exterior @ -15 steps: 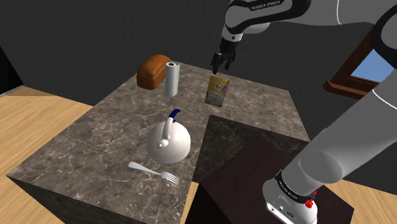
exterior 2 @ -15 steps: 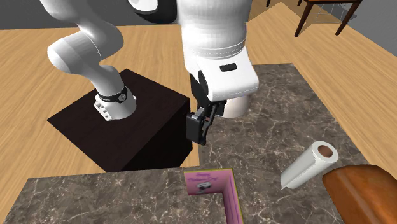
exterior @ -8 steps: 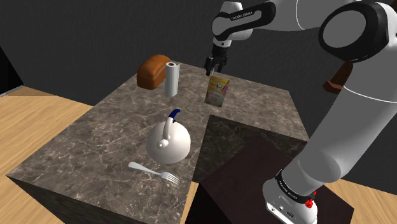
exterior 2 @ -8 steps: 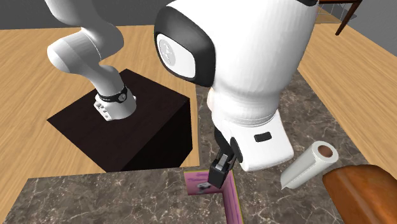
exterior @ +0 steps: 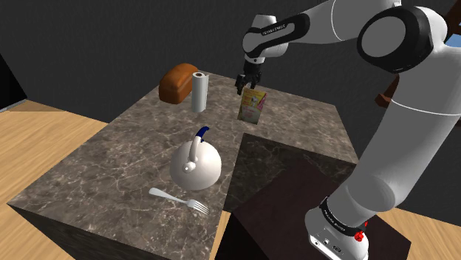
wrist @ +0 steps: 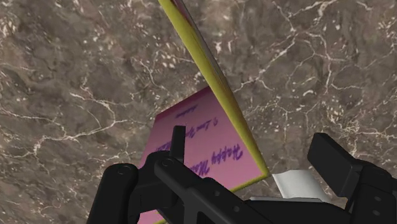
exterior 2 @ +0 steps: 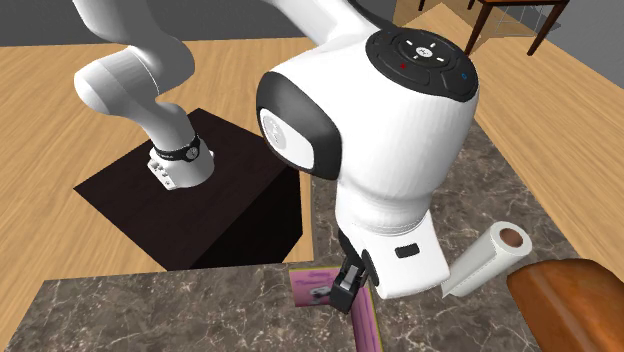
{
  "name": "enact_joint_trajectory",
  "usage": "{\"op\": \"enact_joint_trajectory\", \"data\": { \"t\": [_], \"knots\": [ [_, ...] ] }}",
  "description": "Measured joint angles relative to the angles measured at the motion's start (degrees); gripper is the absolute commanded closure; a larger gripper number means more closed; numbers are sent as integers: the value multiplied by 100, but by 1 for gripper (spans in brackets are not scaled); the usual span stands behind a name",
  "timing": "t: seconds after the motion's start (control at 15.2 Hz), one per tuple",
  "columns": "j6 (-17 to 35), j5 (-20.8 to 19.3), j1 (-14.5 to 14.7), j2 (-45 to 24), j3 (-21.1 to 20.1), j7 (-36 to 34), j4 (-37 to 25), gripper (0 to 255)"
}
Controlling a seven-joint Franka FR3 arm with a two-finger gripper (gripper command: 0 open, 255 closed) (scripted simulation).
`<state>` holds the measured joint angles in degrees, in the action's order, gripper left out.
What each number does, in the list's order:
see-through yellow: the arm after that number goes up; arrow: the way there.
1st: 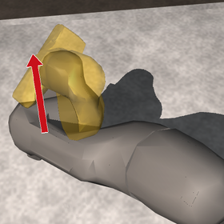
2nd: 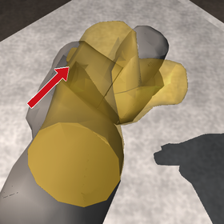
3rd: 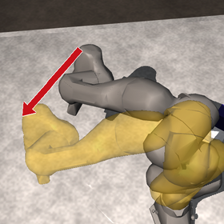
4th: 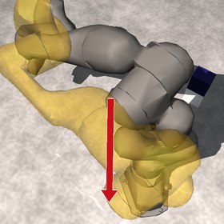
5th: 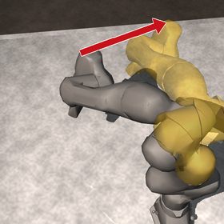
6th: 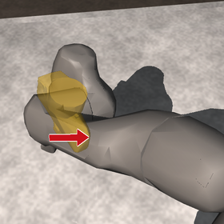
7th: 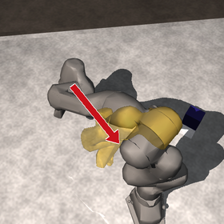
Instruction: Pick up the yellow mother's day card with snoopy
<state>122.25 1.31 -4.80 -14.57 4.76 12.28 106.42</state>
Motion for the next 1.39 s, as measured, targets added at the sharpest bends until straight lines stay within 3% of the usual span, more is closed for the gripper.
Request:
{"op": "enact_joint_trajectory", "data": {
  "t": [0.07,0.73,1.39],
  "knots": [
    [35,2,-1,-10,0,3,25,255],
    [65,2,-3,-18,2,6,41,255],
    [-574,-24,5,196,6,-18,-382,255]
  ]
}}
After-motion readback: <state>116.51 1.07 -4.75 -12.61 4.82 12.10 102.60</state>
